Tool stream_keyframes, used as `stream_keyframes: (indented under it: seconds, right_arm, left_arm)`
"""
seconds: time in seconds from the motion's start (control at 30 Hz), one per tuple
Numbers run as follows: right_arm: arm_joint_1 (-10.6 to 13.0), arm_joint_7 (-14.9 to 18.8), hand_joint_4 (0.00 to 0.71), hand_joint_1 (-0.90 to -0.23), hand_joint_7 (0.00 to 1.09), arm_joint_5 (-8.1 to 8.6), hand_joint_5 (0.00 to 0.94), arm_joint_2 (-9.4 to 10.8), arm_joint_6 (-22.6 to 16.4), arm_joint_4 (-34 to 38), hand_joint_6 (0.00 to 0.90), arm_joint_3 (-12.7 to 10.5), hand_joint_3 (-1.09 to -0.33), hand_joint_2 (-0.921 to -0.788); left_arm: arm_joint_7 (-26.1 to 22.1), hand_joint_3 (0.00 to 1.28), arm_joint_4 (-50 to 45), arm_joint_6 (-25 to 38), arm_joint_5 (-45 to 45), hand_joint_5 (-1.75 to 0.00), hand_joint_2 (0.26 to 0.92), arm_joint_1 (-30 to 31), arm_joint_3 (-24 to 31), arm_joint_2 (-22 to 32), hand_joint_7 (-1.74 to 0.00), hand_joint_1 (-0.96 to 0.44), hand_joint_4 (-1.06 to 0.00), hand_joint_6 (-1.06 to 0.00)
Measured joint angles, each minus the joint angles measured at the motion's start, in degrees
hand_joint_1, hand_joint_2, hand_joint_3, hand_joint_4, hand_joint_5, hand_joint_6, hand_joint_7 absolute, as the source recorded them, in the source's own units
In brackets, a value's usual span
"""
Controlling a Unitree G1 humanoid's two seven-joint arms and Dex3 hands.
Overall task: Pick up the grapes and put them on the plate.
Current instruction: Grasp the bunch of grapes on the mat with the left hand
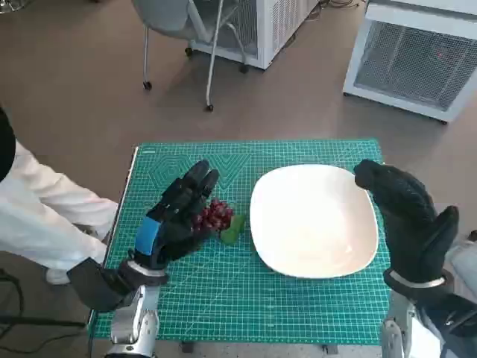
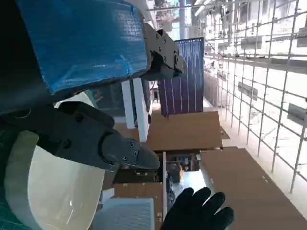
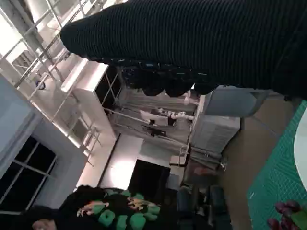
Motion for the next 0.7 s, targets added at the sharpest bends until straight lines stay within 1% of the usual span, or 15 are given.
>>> stream_keyframes:
  seconds: [0.7]
  right_arm:
    - [-0.1, 0.0, 0.625, -0.439, 0.73, -0.26, 0.074, 0.0, -0.5, 0.1, 0.253, 0.0, -0.567, -0.921]
  left_arm:
    - [0.1, 0.02, -0.1, 0.0, 0.0, 0.0, 0.921, 0.0, -0.1, 0.1, 0.0, -0.32, -0.29, -0.41]
